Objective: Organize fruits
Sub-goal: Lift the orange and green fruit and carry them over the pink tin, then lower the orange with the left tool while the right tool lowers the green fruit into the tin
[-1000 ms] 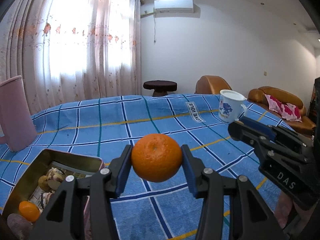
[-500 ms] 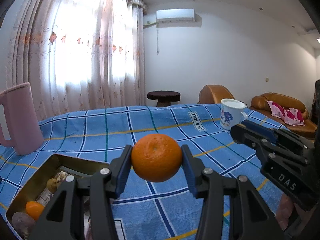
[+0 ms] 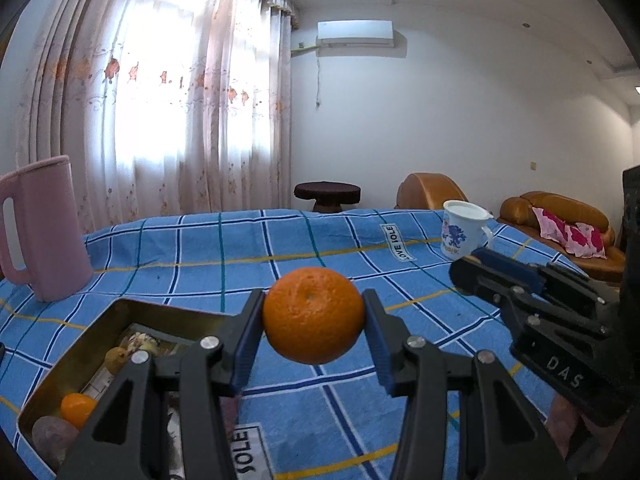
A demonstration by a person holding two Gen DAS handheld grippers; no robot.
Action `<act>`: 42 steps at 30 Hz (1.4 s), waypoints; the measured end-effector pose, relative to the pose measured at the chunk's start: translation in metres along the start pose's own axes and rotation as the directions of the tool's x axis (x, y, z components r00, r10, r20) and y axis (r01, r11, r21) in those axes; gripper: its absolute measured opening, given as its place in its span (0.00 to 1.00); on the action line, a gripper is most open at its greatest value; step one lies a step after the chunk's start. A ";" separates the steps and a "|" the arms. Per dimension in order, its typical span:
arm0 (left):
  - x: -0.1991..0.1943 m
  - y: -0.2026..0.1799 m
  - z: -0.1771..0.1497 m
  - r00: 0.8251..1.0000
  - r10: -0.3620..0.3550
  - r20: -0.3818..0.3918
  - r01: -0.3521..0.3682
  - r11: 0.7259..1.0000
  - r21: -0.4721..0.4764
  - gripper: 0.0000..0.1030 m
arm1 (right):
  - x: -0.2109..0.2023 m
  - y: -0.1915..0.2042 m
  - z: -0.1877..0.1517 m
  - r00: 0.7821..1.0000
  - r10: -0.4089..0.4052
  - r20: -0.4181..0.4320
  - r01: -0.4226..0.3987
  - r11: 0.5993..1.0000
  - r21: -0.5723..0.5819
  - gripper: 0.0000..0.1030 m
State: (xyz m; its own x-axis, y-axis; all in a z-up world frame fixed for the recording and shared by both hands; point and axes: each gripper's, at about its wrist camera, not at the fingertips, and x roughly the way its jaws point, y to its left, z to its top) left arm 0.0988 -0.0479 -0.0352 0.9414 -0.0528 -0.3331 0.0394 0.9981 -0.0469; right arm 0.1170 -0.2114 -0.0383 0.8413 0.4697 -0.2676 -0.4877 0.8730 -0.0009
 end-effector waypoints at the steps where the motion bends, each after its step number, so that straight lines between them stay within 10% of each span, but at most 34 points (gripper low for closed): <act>1: -0.002 0.004 0.000 1.000 0.003 -0.003 -0.003 1.000 -0.007 0.49 | 0.001 0.004 0.000 1.000 0.008 -0.002 -0.008 1.000 -0.004 0.26; 22: -0.043 0.133 -0.003 0.982 0.150 -0.110 -0.166 0.974 -0.154 0.49 | 0.046 0.130 0.014 0.944 0.308 -0.116 -0.316 0.948 -0.051 0.26; 42: -0.041 0.164 -0.028 0.964 0.170 -0.202 -0.208 0.961 -0.184 0.49 | 0.074 0.181 -0.004 0.896 0.329 -0.299 -0.378 0.918 -0.122 0.26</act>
State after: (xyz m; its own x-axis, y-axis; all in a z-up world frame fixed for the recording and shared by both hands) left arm 0.0576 0.1172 -0.0559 0.8469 0.1128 -0.5196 -0.2196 0.9642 -0.1486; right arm 0.0902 -0.0193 -0.0624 0.5231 0.6690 -0.5280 -0.7943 0.6073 -0.0175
